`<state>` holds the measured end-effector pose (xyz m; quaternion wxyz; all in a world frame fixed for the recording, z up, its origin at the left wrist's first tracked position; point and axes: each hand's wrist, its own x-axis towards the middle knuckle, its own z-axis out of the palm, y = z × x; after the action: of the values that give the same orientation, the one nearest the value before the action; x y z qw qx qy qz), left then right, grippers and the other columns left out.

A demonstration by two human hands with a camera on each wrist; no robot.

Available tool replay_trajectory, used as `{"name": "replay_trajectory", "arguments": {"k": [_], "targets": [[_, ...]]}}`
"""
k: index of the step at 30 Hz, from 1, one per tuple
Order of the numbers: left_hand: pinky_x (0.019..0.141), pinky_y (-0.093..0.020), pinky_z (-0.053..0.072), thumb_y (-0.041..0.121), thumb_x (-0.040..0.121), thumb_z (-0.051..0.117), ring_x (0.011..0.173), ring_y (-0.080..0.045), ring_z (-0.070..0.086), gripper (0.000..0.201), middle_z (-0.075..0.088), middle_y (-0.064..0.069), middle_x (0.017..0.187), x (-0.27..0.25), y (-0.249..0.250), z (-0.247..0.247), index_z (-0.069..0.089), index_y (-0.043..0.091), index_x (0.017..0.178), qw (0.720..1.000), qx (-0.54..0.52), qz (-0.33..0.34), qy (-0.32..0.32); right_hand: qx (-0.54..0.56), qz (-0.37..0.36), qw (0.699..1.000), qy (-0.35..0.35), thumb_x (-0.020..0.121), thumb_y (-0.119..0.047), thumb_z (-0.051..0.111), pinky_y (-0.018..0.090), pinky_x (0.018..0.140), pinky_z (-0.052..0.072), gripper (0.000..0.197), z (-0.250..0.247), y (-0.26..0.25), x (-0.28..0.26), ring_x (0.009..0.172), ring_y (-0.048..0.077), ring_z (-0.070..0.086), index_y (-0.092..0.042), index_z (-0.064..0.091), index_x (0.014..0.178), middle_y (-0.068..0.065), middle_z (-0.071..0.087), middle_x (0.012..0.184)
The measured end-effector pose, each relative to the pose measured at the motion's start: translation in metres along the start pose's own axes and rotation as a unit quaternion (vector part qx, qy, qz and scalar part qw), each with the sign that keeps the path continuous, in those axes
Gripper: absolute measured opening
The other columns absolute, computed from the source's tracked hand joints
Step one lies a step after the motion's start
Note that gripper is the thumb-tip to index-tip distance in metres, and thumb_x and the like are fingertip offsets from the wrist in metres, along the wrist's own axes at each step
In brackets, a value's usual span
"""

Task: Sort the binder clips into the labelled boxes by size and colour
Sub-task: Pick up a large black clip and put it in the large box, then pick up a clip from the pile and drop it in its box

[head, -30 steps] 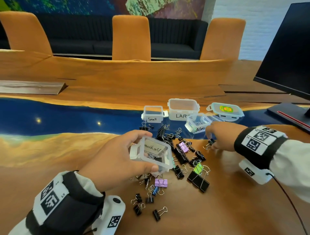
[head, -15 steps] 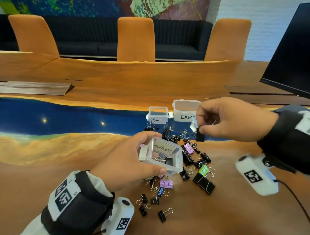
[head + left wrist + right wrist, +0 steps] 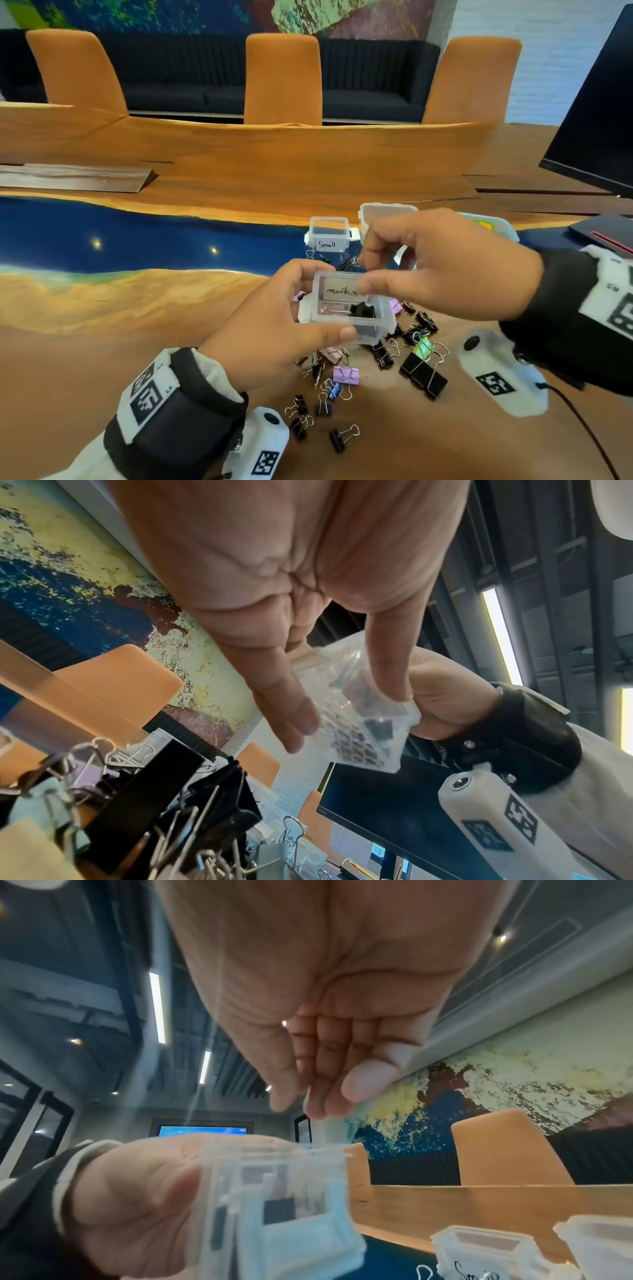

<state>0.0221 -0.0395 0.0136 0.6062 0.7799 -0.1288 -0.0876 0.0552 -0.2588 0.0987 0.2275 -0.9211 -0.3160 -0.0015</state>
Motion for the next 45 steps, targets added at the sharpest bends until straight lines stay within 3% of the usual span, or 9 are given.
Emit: {"name": "replay_trajectory", "arguments": {"k": [3, 8, 11, 16, 19, 23, 34, 41, 45], "targets": [[0.092, -0.045, 0.058, 0.034, 0.065, 0.093, 0.114, -0.017, 0.068, 0.078, 0.065, 0.007, 0.126, 0.002, 0.001, 0.004, 0.051, 0.028, 0.131, 0.999, -0.039, 0.0, -0.001, -0.05, 0.034, 0.992, -0.111, 0.056, -0.078, 0.068, 0.035, 0.08, 0.054, 0.054, -0.002, -0.002, -0.008, 0.094, 0.006, 0.058, -0.039, 0.055, 0.092, -0.015, 0.064, 0.109], [0.086, -0.038, 0.061, 0.032, 0.061, 0.091, 0.112, -0.009, 0.068, 0.09, 0.06, 0.017, 0.127, 0.001, 0.006, 0.007, 0.045, 0.04, 0.138, 0.999, -0.033, -0.02, 0.007, -0.088, 0.053, 0.99, -0.092, 0.073, -0.051, 0.079, 0.03, 0.086, 0.054, 0.056, -0.013, 0.023, -0.02, 0.1, 0.006, 0.059, -0.039, 0.046, 0.117, -0.019, 0.056, 0.112], [0.091, -0.041, 0.059, 0.041, 0.066, 0.081, 0.105, -0.006, 0.07, 0.069, 0.064, 0.021, 0.121, -0.001, 0.006, -0.002, 0.054, 0.043, 0.13, 0.999, 0.018, -0.012, 0.04, -0.139, 0.168, 0.971, -0.098, 0.075, -0.039, 0.082, 0.031, 0.091, 0.054, 0.083, -0.031, 0.066, -0.022, 0.105, 0.009, 0.058, -0.039, 0.031, 0.141, -0.013, 0.053, 0.122], [0.087, -0.051, 0.057, 0.038, 0.08, 0.079, 0.087, -0.024, 0.072, 0.026, 0.077, 0.003, 0.094, -0.005, 0.005, -0.014, 0.071, 0.038, 0.104, 0.994, 0.102, -0.027, 0.036, -0.208, 0.3, 0.921, -0.136, 0.074, -0.018, 0.076, 0.038, 0.091, 0.054, 0.073, -0.026, 0.14, -0.026, 0.107, 0.02, 0.059, -0.033, 0.044, 0.138, -0.002, 0.053, 0.135], [0.076, -0.037, 0.059, 0.031, 0.079, 0.082, 0.076, -0.02, 0.07, 0.013, 0.075, 0.001, 0.083, -0.007, 0.005, -0.019, 0.073, 0.028, 0.089, 0.991, 0.126, -0.021, 0.028, -0.195, 0.321, 0.911, -0.17, 0.072, -0.022, 0.08, 0.034, 0.092, 0.053, 0.076, -0.01, 0.16, -0.03, 0.106, 0.017, 0.059, -0.037, 0.045, 0.137, -0.005, 0.055, 0.133], [0.062, -0.016, 0.05, 0.025, 0.077, 0.086, 0.065, -0.004, 0.061, 0.015, 0.072, 0.004, 0.077, -0.011, 0.002, -0.027, 0.071, 0.022, 0.081, 0.975, 0.218, -0.036, -0.027, -0.177, 0.317, 0.919, -0.152, 0.066, -0.035, 0.086, 0.036, 0.103, 0.047, 0.085, -0.006, 0.161, -0.034, 0.12, 0.017, 0.054, -0.039, 0.044, 0.14, -0.007, 0.053, 0.141], [0.068, -0.014, 0.041, 0.038, 0.087, 0.075, 0.073, 0.009, 0.056, 0.026, 0.062, 0.023, 0.082, -0.013, -0.004, -0.013, 0.07, 0.048, 0.112, 0.85, 0.465, -0.097, -0.228, 0.127, 0.12, 0.983, 0.048, 0.073, -0.056, 0.073, 0.032, 0.107, 0.043, 0.056, 0.008, 0.036, -0.037, 0.127, -0.002, 0.047, -0.049, 0.056, 0.126, -0.026, 0.054, 0.133], [0.068, -0.017, 0.045, 0.039, 0.089, 0.073, 0.073, 0.003, 0.058, 0.002, 0.062, 0.021, 0.076, -0.007, -0.012, 0.0, 0.073, 0.041, 0.088, 0.844, 0.489, -0.102, -0.196, 0.251, 0.11, 0.961, 0.035, 0.081, -0.043, 0.076, 0.033, 0.099, 0.051, 0.037, 0.064, 0.026, -0.016, 0.111, -0.004, 0.06, -0.039, 0.064, 0.115, -0.02, 0.066, 0.117], [0.065, -0.017, 0.043, 0.041, 0.089, 0.07, 0.074, 0.0, 0.06, 0.014, 0.068, 0.015, 0.077, -0.004, -0.008, -0.008, 0.068, 0.031, 0.079, 0.862, 0.485, -0.092, -0.113, 0.339, 0.104, 0.934, 0.033, 0.081, -0.028, 0.08, 0.041, 0.085, 0.058, 0.024, 0.083, 0.022, -0.016, 0.089, 0.019, 0.071, -0.025, 0.069, 0.102, -0.004, 0.072, 0.1]]}}
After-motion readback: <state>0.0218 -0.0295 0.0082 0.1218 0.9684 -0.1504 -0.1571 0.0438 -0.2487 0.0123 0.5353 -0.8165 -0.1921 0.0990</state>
